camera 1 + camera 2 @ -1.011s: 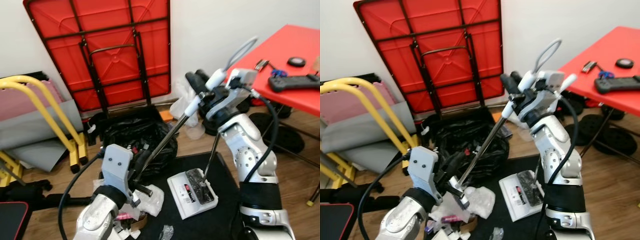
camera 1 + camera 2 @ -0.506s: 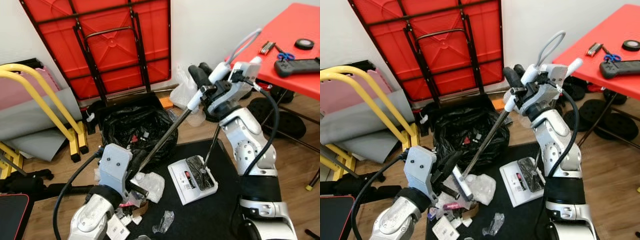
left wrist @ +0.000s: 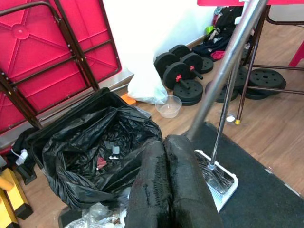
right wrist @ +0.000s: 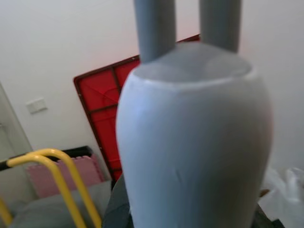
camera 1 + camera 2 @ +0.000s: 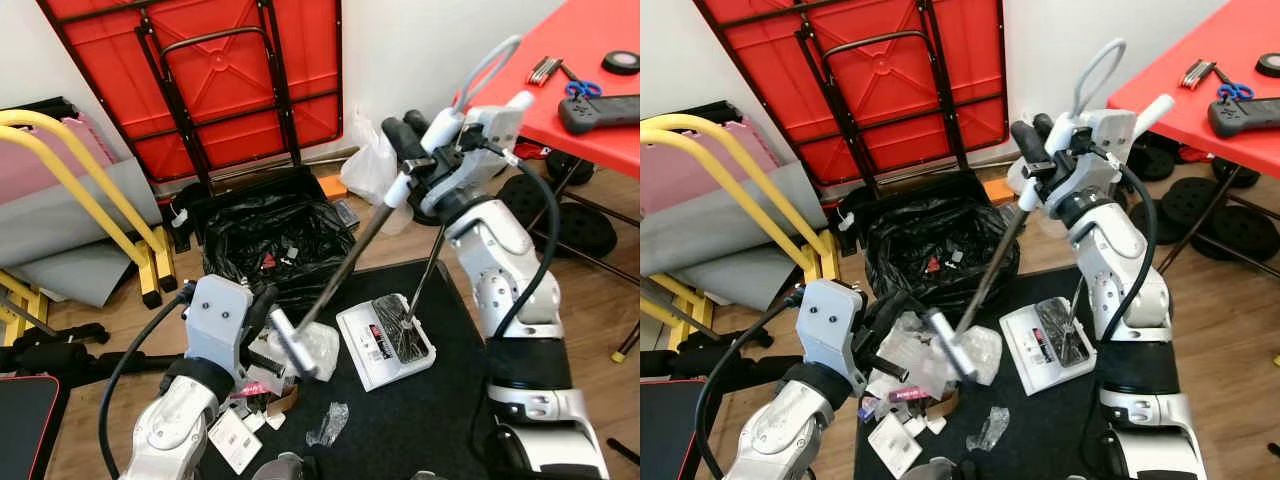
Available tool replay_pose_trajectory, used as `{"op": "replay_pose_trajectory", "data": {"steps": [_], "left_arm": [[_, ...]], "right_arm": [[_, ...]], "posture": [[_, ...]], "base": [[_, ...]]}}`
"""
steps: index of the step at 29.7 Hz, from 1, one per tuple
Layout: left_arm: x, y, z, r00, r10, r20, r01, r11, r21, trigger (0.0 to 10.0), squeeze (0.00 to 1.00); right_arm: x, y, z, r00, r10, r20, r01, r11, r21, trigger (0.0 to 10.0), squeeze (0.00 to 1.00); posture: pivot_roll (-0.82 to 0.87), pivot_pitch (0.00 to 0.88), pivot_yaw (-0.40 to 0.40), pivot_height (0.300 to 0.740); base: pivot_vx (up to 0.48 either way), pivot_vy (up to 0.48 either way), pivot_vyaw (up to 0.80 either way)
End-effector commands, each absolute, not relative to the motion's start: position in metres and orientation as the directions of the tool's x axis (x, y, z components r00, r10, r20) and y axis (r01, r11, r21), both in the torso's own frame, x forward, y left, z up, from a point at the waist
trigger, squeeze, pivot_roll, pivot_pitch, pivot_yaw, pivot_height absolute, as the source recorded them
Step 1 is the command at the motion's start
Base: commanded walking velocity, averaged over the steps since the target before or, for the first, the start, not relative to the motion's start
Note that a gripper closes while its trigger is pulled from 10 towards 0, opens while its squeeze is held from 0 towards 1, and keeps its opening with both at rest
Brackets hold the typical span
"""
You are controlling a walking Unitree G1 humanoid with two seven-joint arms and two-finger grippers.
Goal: Sweep floor
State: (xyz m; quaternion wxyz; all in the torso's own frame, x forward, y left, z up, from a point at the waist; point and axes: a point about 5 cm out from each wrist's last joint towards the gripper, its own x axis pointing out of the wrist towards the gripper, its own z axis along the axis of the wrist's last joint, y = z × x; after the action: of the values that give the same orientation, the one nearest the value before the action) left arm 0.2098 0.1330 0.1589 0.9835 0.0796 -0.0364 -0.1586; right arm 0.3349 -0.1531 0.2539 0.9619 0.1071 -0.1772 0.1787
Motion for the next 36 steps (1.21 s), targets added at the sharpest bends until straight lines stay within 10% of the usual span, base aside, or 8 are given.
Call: {"op": "replay_pose_trajectory", "data": {"steps": [1,36], "left_arm": [[0.209,0.139,0.154,0.969,-0.246,0.023,0.239,0.957,0.167,10.0,0.00],[0.206,0.140,0.158,0.968,-0.250,0.017,0.245,0.957,0.154,10.0,0.00]], "right_arm": [[0.330,-0.154,0.262,0.857,0.303,0.417,-0.385,0.914,0.128,10.0,0.00],[0.339,-0.139,0.258,0.858,0.297,0.420,-0.417,0.879,0.230,10.0,0.00]], "posture": [[0.02,0.173,0.065,0.740],[0.06,0.235,0.078,0.740]], "base": [[0.000,0.000,0.00],[0.000,0.000,0.00]]}}
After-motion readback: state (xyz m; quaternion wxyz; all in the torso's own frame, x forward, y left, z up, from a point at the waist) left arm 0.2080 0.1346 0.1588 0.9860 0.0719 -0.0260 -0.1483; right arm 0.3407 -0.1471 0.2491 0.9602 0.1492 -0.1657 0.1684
